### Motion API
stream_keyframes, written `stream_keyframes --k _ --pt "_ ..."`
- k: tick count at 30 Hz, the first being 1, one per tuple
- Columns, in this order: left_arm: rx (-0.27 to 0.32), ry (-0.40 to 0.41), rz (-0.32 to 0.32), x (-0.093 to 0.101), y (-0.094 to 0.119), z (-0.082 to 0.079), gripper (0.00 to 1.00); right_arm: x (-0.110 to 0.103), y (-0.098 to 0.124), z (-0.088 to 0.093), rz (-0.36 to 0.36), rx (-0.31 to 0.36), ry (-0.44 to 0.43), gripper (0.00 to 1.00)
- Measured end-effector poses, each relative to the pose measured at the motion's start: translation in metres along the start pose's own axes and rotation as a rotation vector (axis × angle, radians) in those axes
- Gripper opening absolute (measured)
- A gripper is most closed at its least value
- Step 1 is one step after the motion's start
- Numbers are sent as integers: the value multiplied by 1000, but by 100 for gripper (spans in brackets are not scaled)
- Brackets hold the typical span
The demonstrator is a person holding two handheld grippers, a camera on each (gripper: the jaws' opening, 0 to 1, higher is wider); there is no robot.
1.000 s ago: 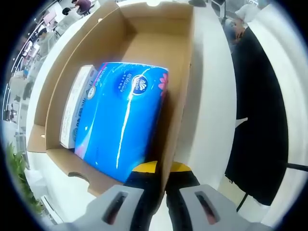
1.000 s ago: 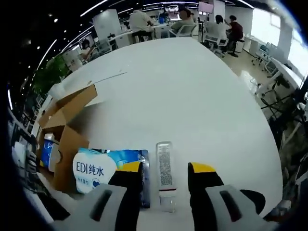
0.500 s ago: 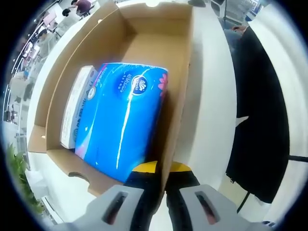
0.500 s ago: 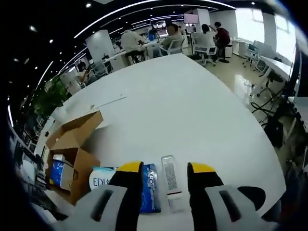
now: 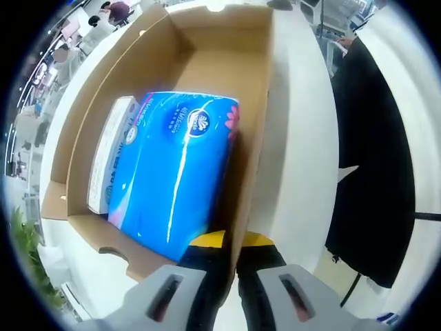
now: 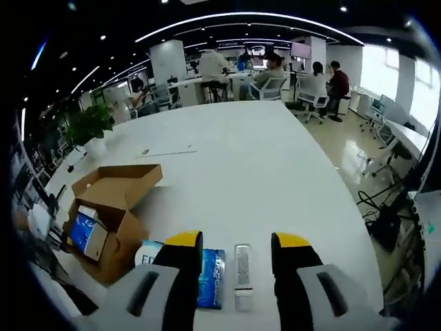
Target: Operate the shoe box by opening the lid, removing the specified soft item, and placing it in the target area until the item is outside and the box remains undamaged.
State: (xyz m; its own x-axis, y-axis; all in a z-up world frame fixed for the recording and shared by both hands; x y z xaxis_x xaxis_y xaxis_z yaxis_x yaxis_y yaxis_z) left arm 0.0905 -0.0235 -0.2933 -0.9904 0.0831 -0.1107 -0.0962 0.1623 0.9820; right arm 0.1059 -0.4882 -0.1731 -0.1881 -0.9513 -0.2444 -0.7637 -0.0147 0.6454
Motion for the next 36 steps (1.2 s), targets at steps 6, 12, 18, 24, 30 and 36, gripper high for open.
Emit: stream_keyframes --k 6,12,18,24,30,36 --pt "-4 14 18 -2 0 0 4 -12 2 2 -14 14 40 52" --pt "-2 4 4 0 0 0 4 -33 9 1 -58 73 -101 60" --pt "-1 -1 7 0 0 0 4 -51 3 3 -80 68 1 58" --pt "0 -2 8 0 0 0 4 -59 3 -4 -115 80 -19 55" --pt "3 -13 4 1 0 0 4 -65 -1 4 -130 25 6 52" --pt "4 -7 7 0 0 0 4 -75 -3 3 -166 18 15 48"
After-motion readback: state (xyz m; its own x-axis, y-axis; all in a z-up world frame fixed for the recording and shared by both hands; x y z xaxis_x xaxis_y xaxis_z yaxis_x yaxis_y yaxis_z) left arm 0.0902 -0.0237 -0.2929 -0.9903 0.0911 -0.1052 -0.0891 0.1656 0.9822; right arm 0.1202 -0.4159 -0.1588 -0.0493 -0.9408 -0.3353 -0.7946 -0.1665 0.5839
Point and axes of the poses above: the point that each gripper's makers call its tool centre point, and the gripper's own axes: y roughly backward along the fingers, x roughly to its right, z roughly out of its underside, the point moved 6 cm from there along y, roughly backward along the fingers, and after that the axes turned 14 degrees about -y, right-handed, at the moved point
